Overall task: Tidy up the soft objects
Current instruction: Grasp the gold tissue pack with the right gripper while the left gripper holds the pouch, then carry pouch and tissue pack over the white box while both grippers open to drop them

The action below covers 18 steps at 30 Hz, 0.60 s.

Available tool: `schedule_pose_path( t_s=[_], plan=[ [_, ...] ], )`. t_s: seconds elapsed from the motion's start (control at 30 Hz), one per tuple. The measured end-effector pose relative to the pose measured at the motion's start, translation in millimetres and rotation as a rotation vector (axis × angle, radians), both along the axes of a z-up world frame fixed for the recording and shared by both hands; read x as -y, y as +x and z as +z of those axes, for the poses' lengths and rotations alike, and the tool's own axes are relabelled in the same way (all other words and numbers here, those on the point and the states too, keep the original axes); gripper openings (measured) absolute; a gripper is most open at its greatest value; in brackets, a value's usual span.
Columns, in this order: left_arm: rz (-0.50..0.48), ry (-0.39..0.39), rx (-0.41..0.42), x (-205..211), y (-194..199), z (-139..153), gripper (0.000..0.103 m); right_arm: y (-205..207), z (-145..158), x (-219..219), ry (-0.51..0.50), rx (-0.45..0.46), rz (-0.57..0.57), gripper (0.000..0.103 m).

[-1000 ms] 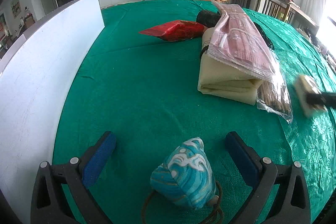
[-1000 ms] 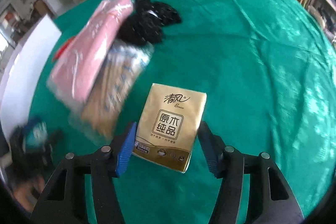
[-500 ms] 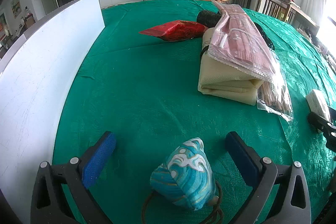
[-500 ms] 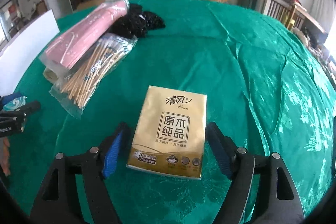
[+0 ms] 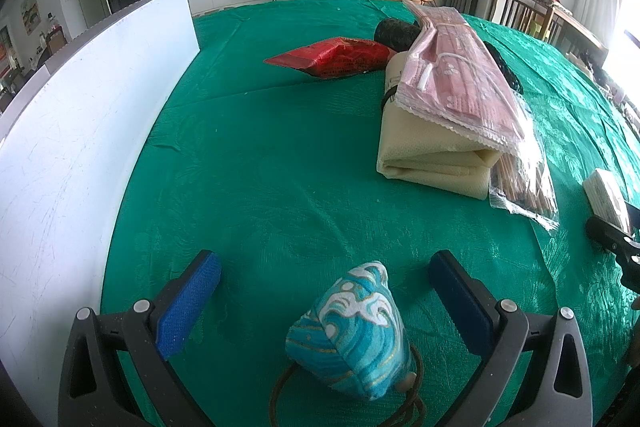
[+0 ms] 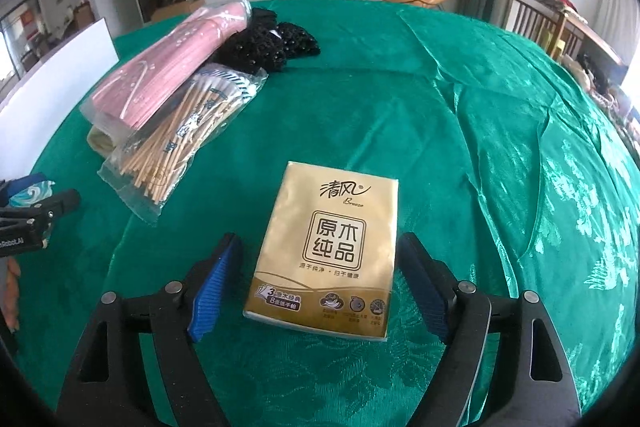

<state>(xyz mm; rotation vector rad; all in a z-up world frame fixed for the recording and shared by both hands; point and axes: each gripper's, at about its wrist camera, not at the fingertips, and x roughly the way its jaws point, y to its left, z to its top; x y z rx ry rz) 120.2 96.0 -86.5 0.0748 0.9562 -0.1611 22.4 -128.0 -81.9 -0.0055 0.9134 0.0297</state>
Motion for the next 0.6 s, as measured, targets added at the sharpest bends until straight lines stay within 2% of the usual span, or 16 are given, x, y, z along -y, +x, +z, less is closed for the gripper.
schedule_pose_path(
  t_s=[0.07,0.13,0.17,0.2,0.23,0.27,0.33,0.4,0.43,0.53,0.6],
  plan=[
    [-0.013,0.013,-0.077,0,1,2,0.103,1,2,0,-0.004,-0.046,0.025,0.082],
    [-0.029,0.022,-0.173,-2,0,5,0.101,11,6,1,-0.004,-0.16,0.064,0.082],
    [-0.033,0.017,-0.176,-3,-2,7,0.097,16,7,2,-0.002,-0.215,0.077,0.082],
    [-0.033,0.014,-0.154,-4,-5,11,0.075,20,9,3,0.005,-0.257,0.082,0.08],
    [-0.031,0.025,-0.132,-5,-7,14,0.051,24,11,6,0.018,-0.283,0.075,0.075],
    [-0.026,0.048,-0.104,-6,-9,18,0.042,26,14,10,0.045,-0.289,0.06,0.058],
    [-0.025,-0.01,-0.101,-10,-13,24,0.043,28,18,13,0.06,-0.299,0.043,0.057],
    [-0.021,-0.113,-0.077,-19,-24,44,0.043,21,29,10,0.072,-0.27,0.041,0.057],
    [-0.023,-0.137,-0.058,-23,-32,54,0.043,17,37,6,0.084,-0.254,0.049,0.057],
    [-0.017,-0.224,0.038,-46,-59,106,0.043,5,75,-23,0.135,-0.184,0.129,0.057],
    [0.016,-0.23,0.099,-72,-70,136,0.043,3,114,-60,0.17,-0.124,0.223,0.057]
  ],
)
